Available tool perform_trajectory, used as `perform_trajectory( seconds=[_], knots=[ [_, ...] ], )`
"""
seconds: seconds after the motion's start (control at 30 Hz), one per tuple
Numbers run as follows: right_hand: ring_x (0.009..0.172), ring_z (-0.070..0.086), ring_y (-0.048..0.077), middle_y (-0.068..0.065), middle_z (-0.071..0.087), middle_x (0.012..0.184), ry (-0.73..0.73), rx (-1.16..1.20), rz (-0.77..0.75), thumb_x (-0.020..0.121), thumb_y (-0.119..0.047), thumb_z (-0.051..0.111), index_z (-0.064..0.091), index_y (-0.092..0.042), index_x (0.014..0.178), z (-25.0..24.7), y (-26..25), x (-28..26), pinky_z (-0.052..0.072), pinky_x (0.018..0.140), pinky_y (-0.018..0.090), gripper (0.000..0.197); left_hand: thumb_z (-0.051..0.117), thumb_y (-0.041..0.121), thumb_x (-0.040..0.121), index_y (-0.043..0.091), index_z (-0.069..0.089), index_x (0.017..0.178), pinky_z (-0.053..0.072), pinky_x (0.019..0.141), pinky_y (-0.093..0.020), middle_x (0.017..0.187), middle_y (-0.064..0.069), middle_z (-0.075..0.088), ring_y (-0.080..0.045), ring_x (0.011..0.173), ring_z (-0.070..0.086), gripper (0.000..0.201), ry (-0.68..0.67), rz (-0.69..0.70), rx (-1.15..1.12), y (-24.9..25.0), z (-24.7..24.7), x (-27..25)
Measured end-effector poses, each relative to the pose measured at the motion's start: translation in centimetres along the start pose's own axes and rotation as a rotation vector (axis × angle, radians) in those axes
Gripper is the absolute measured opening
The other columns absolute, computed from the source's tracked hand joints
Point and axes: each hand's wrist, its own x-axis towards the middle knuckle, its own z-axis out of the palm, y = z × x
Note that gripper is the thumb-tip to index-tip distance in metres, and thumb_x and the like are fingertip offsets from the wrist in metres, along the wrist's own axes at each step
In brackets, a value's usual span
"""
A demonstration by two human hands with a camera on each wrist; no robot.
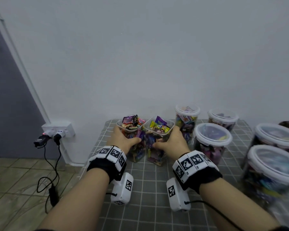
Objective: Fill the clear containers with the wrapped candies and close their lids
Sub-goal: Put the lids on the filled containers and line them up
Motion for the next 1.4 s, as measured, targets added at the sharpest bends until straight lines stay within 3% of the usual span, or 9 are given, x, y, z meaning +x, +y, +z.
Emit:
perform_trajectory(
  seconds=[0.13,0.4,0.77,0.9,0.97,1.1,1.2,1.3,1.4],
  knots=[
    [0.112,0.053,0.022,0.005,0.050,0.122,-0.069,0.017,-0.039,0.057,-0.025,0.088,0.039,-0.014,0.119,-0.7,0.5,-2.6,0.046,0.095,0.039,0.080,0.086,0.029,0.060,0.009,0.043,0.123,0.045,0.090,-0.031,0.115,-0.001,0.058,-0.019,0.104,0.057,0.078,-0.033,-0.022,-0.019,-0.1,-0.3,-2.0],
    [0.103,0.058,0.015,0.000,0.059,0.110,-0.236,0.059,-0.087,0.059,-0.017,0.088,0.040,-0.017,0.115,-3.7,1.4,-7.3,0.050,0.091,0.037,0.074,0.077,0.059,0.035,0.019,0.044,0.119,0.049,0.093,-0.042,0.112,0.003,0.063,-0.020,0.101,0.061,0.099,-0.065,-0.039,0.052,-1.1,-1.5,-6.2],
    [0.091,0.051,-0.007,-0.013,0.055,0.106,-0.371,0.041,-0.128,0.067,-0.010,0.084,0.036,-0.022,0.116,-7.7,1.9,-12.6,0.043,0.064,0.004,0.070,0.082,0.054,0.049,0.017,0.037,0.124,0.047,0.093,-0.041,0.121,-0.003,0.056,-0.026,0.109,0.056,0.095,-0.047,-0.042,0.138,0.0,-1.9,-13.5],
    [0.097,0.053,0.002,-0.009,0.056,0.109,-0.355,0.034,-0.133,0.064,-0.013,0.086,0.037,-0.020,0.117,-8.0,2.4,-13.5,0.043,0.071,0.011,0.072,0.081,0.057,0.049,0.020,0.036,0.128,0.047,0.094,-0.040,0.125,0.000,0.055,-0.023,0.111,0.056,0.098,-0.010,-0.013,0.125,-0.3,-1.6,-15.3],
    [0.103,0.053,0.008,-0.005,0.056,0.112,-0.340,0.050,-0.133,0.061,-0.014,0.088,0.038,-0.021,0.115,-7.8,2.9,-13.7,0.046,0.082,0.022,0.074,0.083,0.056,0.050,0.023,0.038,0.129,0.047,0.095,-0.038,0.125,0.004,0.055,-0.019,0.113,0.056,0.096,0.002,0.033,0.086,-0.5,-1.7,-15.9],
    [0.108,0.055,0.020,0.005,0.056,0.113,-0.335,0.103,-0.115,0.058,-0.018,0.089,0.037,-0.024,0.116,-7.2,3.7,-13.9,0.047,0.094,0.035,0.078,0.086,0.049,0.054,0.022,0.033,0.135,0.040,0.103,-0.034,0.132,0.006,0.050,-0.014,0.122,0.049,0.100,-0.178,0.078,-0.032,-0.8,-2.8,-15.9],
    [0.106,0.056,0.020,0.002,0.057,0.108,-0.347,0.146,-0.108,0.061,-0.015,0.087,0.036,-0.022,0.120,-7.1,3.9,-14.0,0.047,0.095,0.037,0.078,0.080,0.065,0.045,0.021,0.021,0.147,0.031,0.111,-0.044,0.150,-0.002,0.033,-0.020,0.135,0.035,0.126,-0.284,0.038,0.238,-1.8,-5.1,-15.4],
    [0.104,0.058,0.016,-0.004,0.058,0.108,-0.363,0.165,-0.103,0.065,-0.013,0.085,0.033,-0.020,0.123,-7.1,3.8,-14.2,0.048,0.096,0.037,0.077,0.075,0.057,0.064,0.022,0.013,0.150,0.030,0.112,-0.044,0.155,-0.003,0.020,-0.022,0.139,0.028,0.112,-0.328,-0.043,0.625,-3.5,-8.4,-14.9],
    [0.105,0.058,0.014,-0.007,0.058,0.111,-0.365,0.158,-0.106,0.066,-0.015,0.085,0.033,-0.021,0.123,-7.2,3.7,-14.2,0.047,0.097,0.037,0.077,0.075,0.053,0.068,0.021,0.013,0.149,0.034,0.109,-0.037,0.153,-0.003,0.025,-0.022,0.135,0.034,0.107,-0.432,-0.139,0.867,-5.6,-11.0,-14.9]
  ],
)
